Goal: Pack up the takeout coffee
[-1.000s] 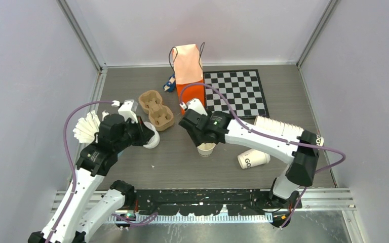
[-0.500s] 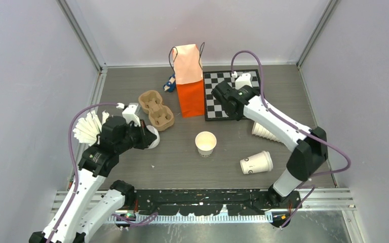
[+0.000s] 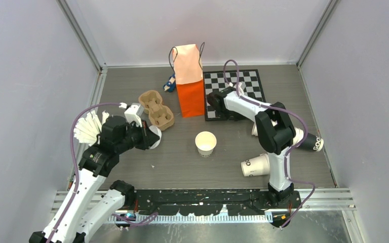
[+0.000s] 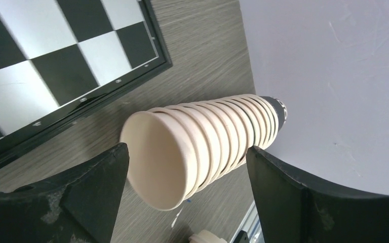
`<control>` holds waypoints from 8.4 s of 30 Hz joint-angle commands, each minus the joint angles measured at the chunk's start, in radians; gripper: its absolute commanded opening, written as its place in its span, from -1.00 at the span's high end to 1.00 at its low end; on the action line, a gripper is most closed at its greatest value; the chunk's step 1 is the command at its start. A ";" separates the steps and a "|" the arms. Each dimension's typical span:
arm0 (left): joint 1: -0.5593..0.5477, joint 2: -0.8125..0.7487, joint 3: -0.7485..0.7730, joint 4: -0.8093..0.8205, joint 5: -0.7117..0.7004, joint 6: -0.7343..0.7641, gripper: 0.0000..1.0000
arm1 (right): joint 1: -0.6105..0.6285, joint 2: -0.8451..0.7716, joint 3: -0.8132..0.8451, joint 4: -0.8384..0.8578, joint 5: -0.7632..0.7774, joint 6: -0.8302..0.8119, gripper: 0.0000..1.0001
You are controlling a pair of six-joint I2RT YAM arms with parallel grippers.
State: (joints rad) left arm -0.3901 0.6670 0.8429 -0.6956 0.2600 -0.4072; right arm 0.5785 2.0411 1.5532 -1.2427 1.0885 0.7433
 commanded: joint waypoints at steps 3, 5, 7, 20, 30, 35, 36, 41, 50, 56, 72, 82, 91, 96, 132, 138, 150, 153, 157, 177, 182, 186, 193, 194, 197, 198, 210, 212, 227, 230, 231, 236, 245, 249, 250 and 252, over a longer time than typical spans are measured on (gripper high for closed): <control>0.005 -0.001 -0.001 0.050 0.043 0.018 1.00 | -0.035 -0.024 -0.052 -0.023 0.078 0.096 -0.73; 0.005 0.000 -0.002 0.050 0.044 0.018 1.00 | -0.052 -0.031 -0.076 0.013 0.061 0.073 -0.67; 0.005 -0.001 -0.002 0.051 0.042 0.018 1.00 | -0.072 -0.035 -0.095 0.050 0.039 0.045 -0.64; 0.005 0.003 -0.002 0.050 0.031 0.018 1.00 | -0.141 -0.071 -0.180 0.093 0.028 0.004 -0.14; 0.005 0.002 -0.002 0.052 0.030 0.019 1.00 | -0.155 -0.227 -0.220 0.143 -0.051 -0.076 0.54; 0.005 -0.002 -0.004 0.049 0.022 0.019 1.00 | -0.156 -0.318 -0.215 0.145 -0.124 -0.114 0.60; 0.005 -0.002 -0.005 0.049 0.020 0.019 1.00 | -0.156 -0.341 -0.210 0.140 -0.135 -0.121 0.60; 0.005 -0.003 -0.004 0.051 0.016 0.019 1.00 | -0.174 -0.470 -0.199 0.146 -0.211 -0.157 0.60; 0.005 -0.008 -0.004 0.047 0.005 0.019 1.00 | -0.264 -0.702 -0.196 0.220 -0.425 -0.219 0.61; 0.005 -0.013 -0.004 0.045 -0.004 0.019 1.00 | -0.405 -0.791 -0.209 0.271 -0.603 -0.257 0.61; 0.005 -0.015 -0.003 0.045 -0.012 0.022 1.00 | -0.784 -0.846 -0.199 0.301 -1.003 -0.299 0.62; 0.005 -0.011 -0.002 0.044 -0.011 0.022 1.00 | -0.824 -0.733 -0.146 0.270 -0.959 -0.320 0.57; 0.005 -0.012 -0.002 0.043 -0.019 0.023 1.00 | -0.825 -0.578 0.045 0.210 -0.895 -0.335 0.38; 0.005 -0.012 -0.002 0.040 -0.022 0.024 1.00 | -0.825 -0.545 0.116 0.181 -0.865 -0.342 0.27; 0.003 0.056 -0.085 0.614 0.634 -0.465 1.00 | -0.101 -1.235 -0.630 0.962 -1.468 -0.431 -0.69; 0.002 0.060 -0.112 0.878 0.637 -0.736 1.00 | 0.057 -1.385 -0.981 1.702 -1.521 -0.579 -0.87; -0.021 0.108 -0.127 1.069 0.595 -0.920 1.00 | 0.420 -1.236 -0.951 1.750 -1.351 -1.139 -0.89; -0.029 0.116 -0.123 1.070 0.594 -0.921 1.00 | 0.461 -1.193 -0.953 1.786 -1.296 -1.212 -0.91; -0.032 0.121 -0.124 1.067 0.611 -0.921 1.00 | 0.463 -1.148 -0.933 1.798 -1.297 -1.217 -0.92; -0.036 0.111 -0.132 0.989 0.656 -0.885 1.00 | 0.462 -1.086 -0.877 1.777 -1.294 -1.240 -0.88; -0.036 0.108 -0.127 0.980 0.658 -0.880 1.00 | 0.462 -1.074 -0.866 1.768 -1.309 -1.239 -0.89; -0.036 0.108 -0.129 0.979 0.662 -0.877 1.00 | 0.464 -1.067 -0.859 1.763 -1.316 -1.244 -0.90; -0.036 0.106 -0.124 0.960 0.659 -0.860 1.00 | 0.465 -1.057 -0.853 1.758 -1.325 -1.247 -0.90; -0.036 0.107 -0.123 0.957 0.659 -0.859 1.00 | 0.464 -1.057 -0.853 1.753 -1.327 -1.250 -0.90; -0.036 0.106 -0.120 0.944 0.659 -0.846 1.00 | 0.464 -1.060 -0.860 1.753 -1.326 -1.255 -0.91; -0.036 0.106 -0.117 0.933 0.658 -0.839 1.00 | 0.465 -1.060 -0.861 1.751 -1.329 -1.256 -0.91; -0.036 0.111 -0.096 0.866 0.652 -0.789 1.00 | 0.463 -1.072 -0.849 1.680 -1.337 -1.275 -0.95; -0.036 0.108 -0.090 0.838 0.644 -0.765 1.00 | 0.464 -1.072 -0.850 1.674 -1.335 -1.278 -0.95; -0.036 0.111 -0.091 0.838 0.632 -0.776 0.95 | 0.464 -1.081 -0.887 1.740 -1.325 -1.255 -0.71; -0.036 0.110 -0.092 0.832 0.622 -0.775 0.88 | 0.463 -1.092 -0.891 1.716 -1.320 -1.250 -0.64; -0.036 0.113 -0.091 0.831 0.621 -0.774 0.87 | 0.464 -1.098 -0.892 1.707 -1.320 -1.251 -0.62; -0.036 0.129 -0.084 0.835 0.625 -0.773 0.82 | 0.463 -1.118 -0.894 1.673 -1.317 -1.250 -0.55; -0.036 0.139 -0.036 0.684 0.576 -0.617 -0.07 | 0.464 -1.188 -0.894 1.511 -1.146 -1.118 -0.50; -0.037 0.149 0.000 0.460 0.463 -0.434 -0.36 | 0.464 -1.240 -0.839 1.280 -0.936 -0.947 -0.48; -0.036 0.153 0.000 0.432 0.432 -0.405 -0.41 | 0.464 -1.244 -0.813 1.195 -0.894 -0.905 -0.47; -0.035 0.173 -0.007 0.406 0.405 -0.361 -0.54 | 0.464 -1.236 -0.727 1.005 -0.824 -0.811 -0.47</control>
State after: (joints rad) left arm -0.4236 0.8150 0.8066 -0.1341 0.7639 -0.9360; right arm 1.0389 0.8173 0.6815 0.0799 0.0490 -0.2817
